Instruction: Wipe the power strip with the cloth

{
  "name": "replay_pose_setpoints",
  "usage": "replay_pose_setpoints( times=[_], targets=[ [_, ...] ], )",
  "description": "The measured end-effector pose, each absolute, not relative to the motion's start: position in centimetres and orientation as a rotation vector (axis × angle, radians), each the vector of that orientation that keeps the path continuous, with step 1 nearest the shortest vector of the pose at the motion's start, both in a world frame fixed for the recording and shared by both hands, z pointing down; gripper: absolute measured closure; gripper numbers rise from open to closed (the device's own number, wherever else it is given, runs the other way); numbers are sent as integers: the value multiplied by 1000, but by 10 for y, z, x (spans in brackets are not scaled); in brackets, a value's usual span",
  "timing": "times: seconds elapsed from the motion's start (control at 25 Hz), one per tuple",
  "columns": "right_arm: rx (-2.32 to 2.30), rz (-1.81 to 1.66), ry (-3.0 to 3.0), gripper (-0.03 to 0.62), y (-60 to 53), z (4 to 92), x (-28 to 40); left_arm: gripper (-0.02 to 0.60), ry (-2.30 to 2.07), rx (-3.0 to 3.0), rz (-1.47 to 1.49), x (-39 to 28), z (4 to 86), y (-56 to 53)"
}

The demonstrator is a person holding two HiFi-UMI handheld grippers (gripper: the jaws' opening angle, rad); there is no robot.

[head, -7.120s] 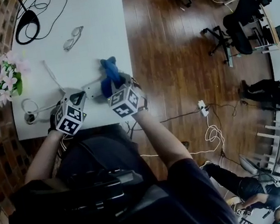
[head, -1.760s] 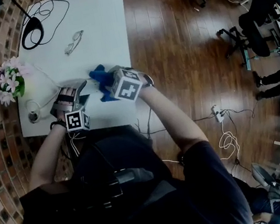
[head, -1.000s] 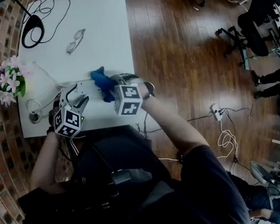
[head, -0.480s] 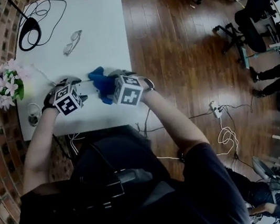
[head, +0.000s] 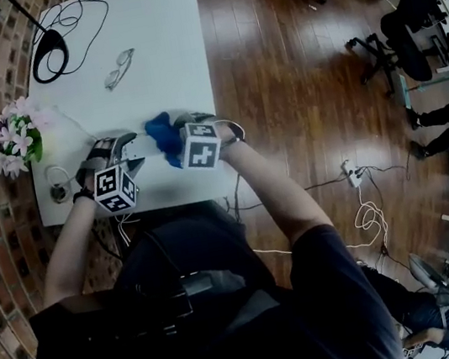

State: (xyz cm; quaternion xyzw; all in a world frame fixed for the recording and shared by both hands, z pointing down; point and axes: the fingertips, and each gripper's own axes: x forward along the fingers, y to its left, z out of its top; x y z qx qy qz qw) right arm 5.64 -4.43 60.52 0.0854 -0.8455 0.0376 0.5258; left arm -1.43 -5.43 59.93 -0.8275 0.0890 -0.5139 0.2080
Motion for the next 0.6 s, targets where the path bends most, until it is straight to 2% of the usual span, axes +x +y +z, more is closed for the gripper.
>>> replay_pose_setpoints(
  times=[0.16, 0.36, 0.6],
  targets=[
    [276, -82, -2005, 286, -43, 602, 55, 285, 370, -2405, -1403, -21, 584, -52],
    [388, -338, -1963, 296, -39, 597, 55, 281, 551, -2983, -1350, -35, 562, -59],
    [452, -599, -1885, 303, -32, 589, 53, 273, 456, -3001, -1495, -40, 588, -59]
  ],
)
